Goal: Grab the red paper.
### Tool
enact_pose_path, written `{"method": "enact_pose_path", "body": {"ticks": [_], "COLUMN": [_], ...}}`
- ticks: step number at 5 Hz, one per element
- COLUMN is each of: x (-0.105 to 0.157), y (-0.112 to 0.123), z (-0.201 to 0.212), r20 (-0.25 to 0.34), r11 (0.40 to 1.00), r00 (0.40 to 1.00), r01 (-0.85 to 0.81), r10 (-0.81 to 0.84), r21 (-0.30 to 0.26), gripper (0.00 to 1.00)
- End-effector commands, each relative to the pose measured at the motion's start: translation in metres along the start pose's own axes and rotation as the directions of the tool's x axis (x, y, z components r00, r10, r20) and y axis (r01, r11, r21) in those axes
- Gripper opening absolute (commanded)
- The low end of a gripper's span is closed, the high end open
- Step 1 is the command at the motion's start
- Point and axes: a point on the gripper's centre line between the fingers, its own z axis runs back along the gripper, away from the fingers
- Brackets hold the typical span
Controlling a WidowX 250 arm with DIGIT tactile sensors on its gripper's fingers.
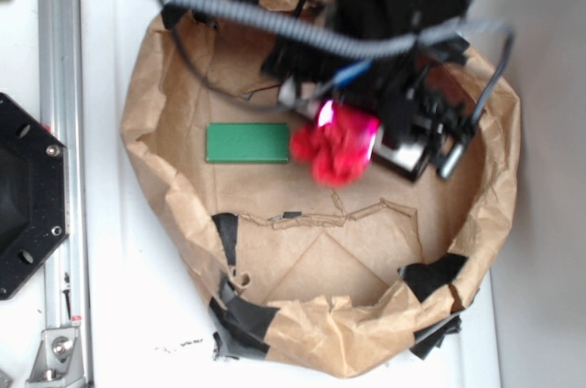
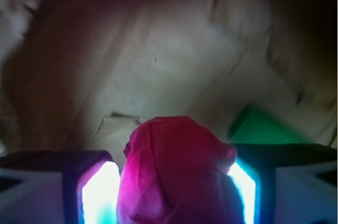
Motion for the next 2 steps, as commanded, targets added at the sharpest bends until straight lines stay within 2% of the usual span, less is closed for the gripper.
{"method": "enact_pose_path", "body": {"ticks": [1, 2], "x": [-0.0006, -0.0025], "y": [-0.0216, -0.0193], "z": [0.0375, 0.0361], "r20": [0.158, 0.162], "r11": [0.901, 0.882], "r00": [0.887, 0.867], "r01": [0.426, 0.464], "r10": [-0.434, -0.472], "r21": [0.083, 0.084], "gripper": [0.0, 0.0]}}
